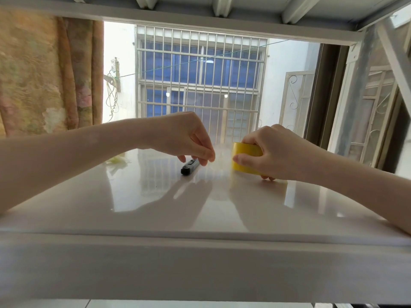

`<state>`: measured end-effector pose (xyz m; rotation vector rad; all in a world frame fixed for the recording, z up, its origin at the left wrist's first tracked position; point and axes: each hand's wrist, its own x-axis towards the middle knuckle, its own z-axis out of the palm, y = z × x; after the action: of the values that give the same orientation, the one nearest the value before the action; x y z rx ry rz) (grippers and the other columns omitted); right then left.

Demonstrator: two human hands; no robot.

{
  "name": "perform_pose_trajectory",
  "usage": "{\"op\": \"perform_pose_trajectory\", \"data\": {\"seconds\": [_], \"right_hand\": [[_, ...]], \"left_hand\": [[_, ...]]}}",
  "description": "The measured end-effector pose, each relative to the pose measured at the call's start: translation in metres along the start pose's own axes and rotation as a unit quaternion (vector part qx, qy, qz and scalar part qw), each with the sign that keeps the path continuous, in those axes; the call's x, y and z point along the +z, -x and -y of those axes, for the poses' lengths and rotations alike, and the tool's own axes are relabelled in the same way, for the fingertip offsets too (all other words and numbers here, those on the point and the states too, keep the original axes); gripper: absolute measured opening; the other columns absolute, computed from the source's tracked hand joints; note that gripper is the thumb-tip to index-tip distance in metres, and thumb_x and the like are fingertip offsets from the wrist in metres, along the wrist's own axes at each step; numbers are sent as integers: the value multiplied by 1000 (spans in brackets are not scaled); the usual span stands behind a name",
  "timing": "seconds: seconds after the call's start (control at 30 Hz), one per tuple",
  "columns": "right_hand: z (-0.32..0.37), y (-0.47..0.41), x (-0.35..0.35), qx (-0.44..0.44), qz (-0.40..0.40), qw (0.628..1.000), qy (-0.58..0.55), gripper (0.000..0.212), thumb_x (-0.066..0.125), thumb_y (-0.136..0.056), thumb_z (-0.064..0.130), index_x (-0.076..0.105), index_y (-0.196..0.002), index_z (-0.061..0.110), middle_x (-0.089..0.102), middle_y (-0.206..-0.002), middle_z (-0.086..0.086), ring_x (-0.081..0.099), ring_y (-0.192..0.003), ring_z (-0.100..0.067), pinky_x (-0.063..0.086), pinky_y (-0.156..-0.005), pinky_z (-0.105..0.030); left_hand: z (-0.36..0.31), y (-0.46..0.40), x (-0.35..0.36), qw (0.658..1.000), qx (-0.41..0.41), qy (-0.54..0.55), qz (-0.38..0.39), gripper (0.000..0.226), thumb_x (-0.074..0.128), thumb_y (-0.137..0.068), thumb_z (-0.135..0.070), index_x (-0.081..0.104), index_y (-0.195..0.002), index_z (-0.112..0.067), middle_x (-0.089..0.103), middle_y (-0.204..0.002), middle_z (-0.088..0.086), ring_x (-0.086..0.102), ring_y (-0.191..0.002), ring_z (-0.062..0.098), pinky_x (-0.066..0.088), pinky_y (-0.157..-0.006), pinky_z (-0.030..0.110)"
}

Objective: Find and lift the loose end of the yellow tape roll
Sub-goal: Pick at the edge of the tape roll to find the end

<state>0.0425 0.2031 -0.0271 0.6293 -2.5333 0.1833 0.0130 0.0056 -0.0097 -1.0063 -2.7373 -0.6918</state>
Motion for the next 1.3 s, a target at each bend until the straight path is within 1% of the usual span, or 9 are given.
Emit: {"op": "perform_pose_trajectory", "data": {"seconds": [0.4, 0.53, 0.7, 0.83, 0.9, 1.0, 1.07, 1.2, 1.3], "right_hand": [[-6, 2, 0, -8, 9, 999, 48, 34, 53, -83, 48, 63, -87, 15, 64, -78, -5, 60, -67, -21, 53, -72, -44], [-6, 2, 1, -28, 10, 999, 44, 37, 51, -82, 52, 62, -87, 17, 58, -69, 4, 53, -62, -11, 47, -64, -33], [-5, 0, -3, -30, 51, 998, 16, 41, 53, -75, 59, 53, -96, 24, 52, -72, 16, 54, -66, -5, 45, -62, -17], [-15, -1, -13, -25, 56, 996, -58, 64, 48, -64, 65, 45, -119, 32, 54, -106, 9, 53, -95, -9, 47, -82, -23], [-22, 0, -14, -17, 84, 994, -75, 71, 49, -63, 64, 36, -129, 38, 44, -125, 10, 42, -114, -9, 40, -97, -30], [-26, 0, -12, -2, 146, 983, -108, 76, 50, -68, 59, 23, -138, 42, 29, -145, 14, 30, -130, -10, 27, -102, -27], [-26, 0, -11, 6, 172, 975, -139, 75, 51, -73, 54, 19, -139, 43, 28, -145, 17, 29, -129, -6, 25, -101, -23], [-26, -1, -9, 19, 202, 966, -161, 65, 52, -82, 43, 19, -138, 44, 34, -126, 19, 38, -116, -9, 37, -93, -23], [-27, -2, -9, 18, 196, 967, -162, 65, 52, -83, 42, 18, -138, 45, 33, -125, 20, 36, -115, -8, 36, -93, -24]], "left_hand": [[2, 4, -4, 997, 7, -76, -8, 12, 62, -85, -26, 74, -82, -26, 71, -69, -13, 66, -72, 4, 54, -63, 18], [3, 4, -1, 991, 27, -115, -64, 13, 61, -81, -40, 69, -73, -35, 65, -64, -24, 59, -67, -9, 38, -61, 0], [5, 3, 6, 989, 33, -109, -90, 30, 63, -70, -56, 72, -68, -27, 65, -83, -9, 59, -75, -1, 42, -73, 15], [2, 3, 6, 992, 29, -82, -90, 19, 68, -74, -46, 70, -63, -30, 67, -61, -10, 57, -55, -6, 39, -56, 0], [4, 1, 6, 993, 27, -68, -88, 16, 70, -73, -44, 70, -65, -31, 66, -56, -9, 56, -51, -2, 45, -56, 8], [5, 0, 7, 995, 31, -68, -70, 19, 70, -74, -41, 72, -90, -32, 65, -54, -10, 61, -60, 15, 51, -70, 26], [5, 1, 7, 995, 34, -77, -62, 23, 68, -76, -41, 71, -97, -33, 63, -56, -10, 62, -63, 15, 49, -71, 23], [4, 3, 7, 992, 41, -101, -62, 11, 64, -79, -41, 72, -82, -34, 63, -63, -13, 60, -65, 7, 46, -66, 21], [4, 3, 8, 993, 40, -91, -67, 6, 65, -78, -41, 69, -77, -37, 62, -77, -15, 59, -73, 4, 42, -69, 20]]}}
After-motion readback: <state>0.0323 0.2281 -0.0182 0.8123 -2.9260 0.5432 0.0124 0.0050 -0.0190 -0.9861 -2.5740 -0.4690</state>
